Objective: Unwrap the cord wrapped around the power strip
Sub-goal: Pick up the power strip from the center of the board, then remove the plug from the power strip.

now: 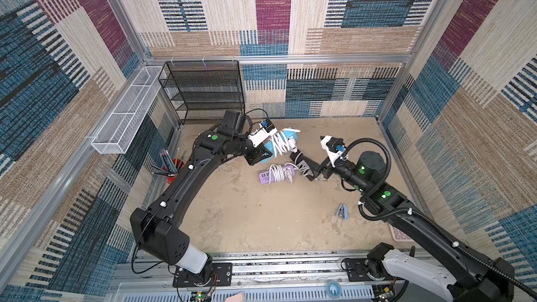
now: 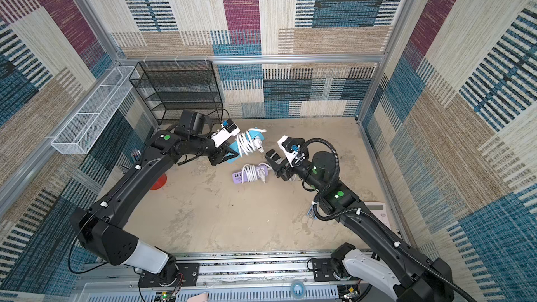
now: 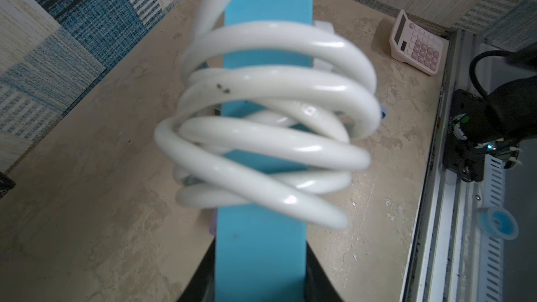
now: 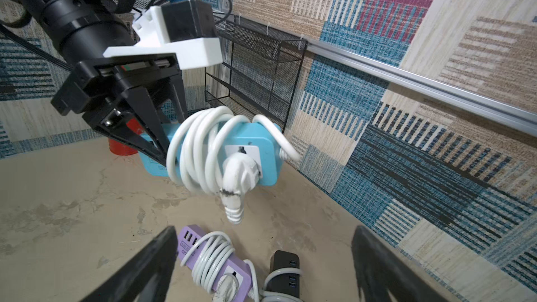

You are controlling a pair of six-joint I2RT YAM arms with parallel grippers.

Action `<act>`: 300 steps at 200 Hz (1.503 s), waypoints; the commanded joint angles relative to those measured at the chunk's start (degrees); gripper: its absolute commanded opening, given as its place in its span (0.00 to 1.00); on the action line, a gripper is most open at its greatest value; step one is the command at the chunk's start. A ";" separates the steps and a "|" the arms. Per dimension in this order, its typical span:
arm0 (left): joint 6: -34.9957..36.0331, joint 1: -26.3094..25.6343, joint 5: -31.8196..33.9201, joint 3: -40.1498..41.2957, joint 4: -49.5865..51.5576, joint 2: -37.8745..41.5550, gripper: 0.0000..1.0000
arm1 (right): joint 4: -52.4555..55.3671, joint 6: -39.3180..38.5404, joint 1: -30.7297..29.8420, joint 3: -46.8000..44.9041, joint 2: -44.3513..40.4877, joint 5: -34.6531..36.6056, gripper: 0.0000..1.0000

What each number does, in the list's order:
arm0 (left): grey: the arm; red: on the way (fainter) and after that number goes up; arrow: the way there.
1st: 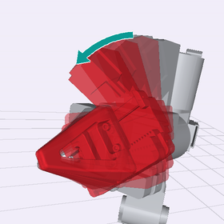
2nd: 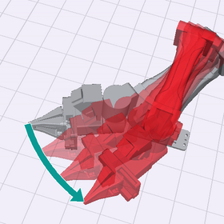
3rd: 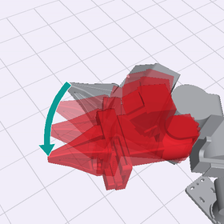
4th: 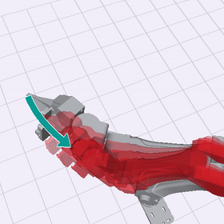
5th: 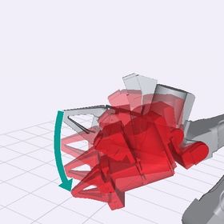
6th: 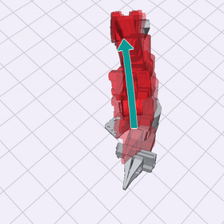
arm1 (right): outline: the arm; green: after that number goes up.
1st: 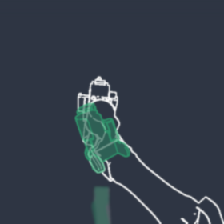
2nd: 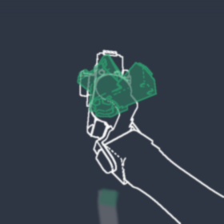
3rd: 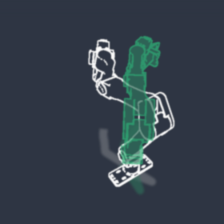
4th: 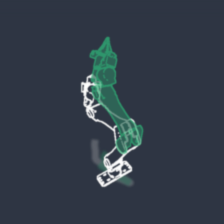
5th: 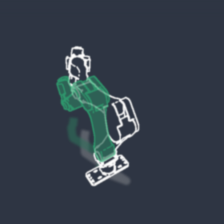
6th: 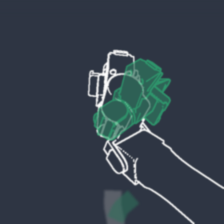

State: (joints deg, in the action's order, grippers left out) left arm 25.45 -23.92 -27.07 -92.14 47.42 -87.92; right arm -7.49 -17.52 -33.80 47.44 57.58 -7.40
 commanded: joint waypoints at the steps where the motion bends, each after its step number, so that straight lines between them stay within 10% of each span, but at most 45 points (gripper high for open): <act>1: -3.28 0.78 -0.69 -0.93 -2.76 0.32 0.00 | -2.92 -2.74 -1.66 1.07 2.04 6.80 0.86; 132: -5.34 1.24 -3.34 -1.73 -2.73 -0.06 0.00 | -9.74 -4.39 -6.01 3.78 11.90 10.73 0.58; 300: -5.37 1.25 -5.63 -1.98 -2.11 0.22 0.00 | -12.90 -5.42 -6.10 5.73 17.25 12.82 0.51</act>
State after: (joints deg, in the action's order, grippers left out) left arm 20.95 -22.65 -29.54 -93.23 47.35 -88.12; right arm -17.17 -22.55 -39.83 52.56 74.37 4.25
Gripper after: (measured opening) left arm 0.346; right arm 0.523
